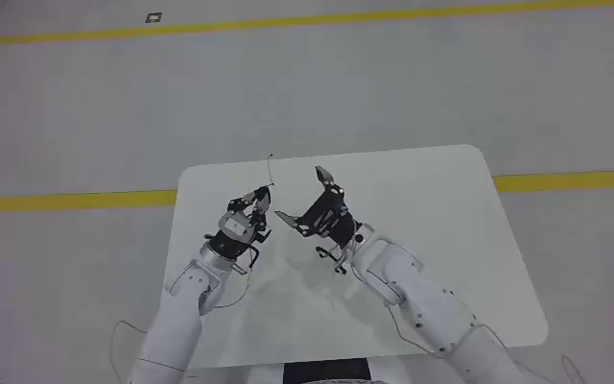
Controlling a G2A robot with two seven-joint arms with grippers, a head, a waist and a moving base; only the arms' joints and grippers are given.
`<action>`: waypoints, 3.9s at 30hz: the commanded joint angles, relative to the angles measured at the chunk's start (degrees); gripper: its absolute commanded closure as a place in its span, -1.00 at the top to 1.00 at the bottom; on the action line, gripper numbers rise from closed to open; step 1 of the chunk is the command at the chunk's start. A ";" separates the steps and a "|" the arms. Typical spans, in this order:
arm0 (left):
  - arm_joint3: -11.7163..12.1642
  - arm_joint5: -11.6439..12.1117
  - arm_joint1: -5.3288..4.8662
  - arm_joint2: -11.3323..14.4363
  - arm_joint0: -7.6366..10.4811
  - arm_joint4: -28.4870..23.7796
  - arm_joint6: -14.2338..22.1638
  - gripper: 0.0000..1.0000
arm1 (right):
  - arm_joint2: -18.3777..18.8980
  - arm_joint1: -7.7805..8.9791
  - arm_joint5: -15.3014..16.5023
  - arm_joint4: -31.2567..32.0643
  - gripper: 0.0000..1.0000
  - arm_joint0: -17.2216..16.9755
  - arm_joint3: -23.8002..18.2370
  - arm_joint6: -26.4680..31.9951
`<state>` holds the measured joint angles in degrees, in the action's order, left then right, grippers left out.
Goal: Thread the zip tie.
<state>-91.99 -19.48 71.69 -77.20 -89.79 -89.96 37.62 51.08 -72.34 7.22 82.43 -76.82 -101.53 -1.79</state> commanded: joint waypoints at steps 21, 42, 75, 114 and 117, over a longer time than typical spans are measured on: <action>0.00 0.00 0.00 0.00 0.00 0.00 0.00 -1.00 | -2.71 -1.60 0.11 1.95 -0.86 1.34 3.10 -2.12; 0.00 0.00 0.00 0.00 0.00 0.00 0.00 -1.00 | -3.04 -2.69 0.99 2.56 -0.64 2.47 4.66 -1.88; 0.00 0.00 0.00 0.00 0.00 0.00 0.00 -1.00 | -0.69 -3.32 -0.02 5.53 -1.00 0.47 3.89 -0.85; 0.00 0.00 0.00 0.00 0.00 0.00 0.00 -1.00 | 4.89 -2.51 0.83 7.52 -1.00 -4.35 0.32 0.93; 0.00 0.00 0.00 0.00 0.00 0.00 0.00 -1.00 | 5.11 -2.48 0.81 7.52 -1.00 -4.45 0.30 0.98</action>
<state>-91.99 -19.48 71.69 -77.20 -89.79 -89.95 37.62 56.10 -74.84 8.05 89.96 -81.24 -101.24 -0.83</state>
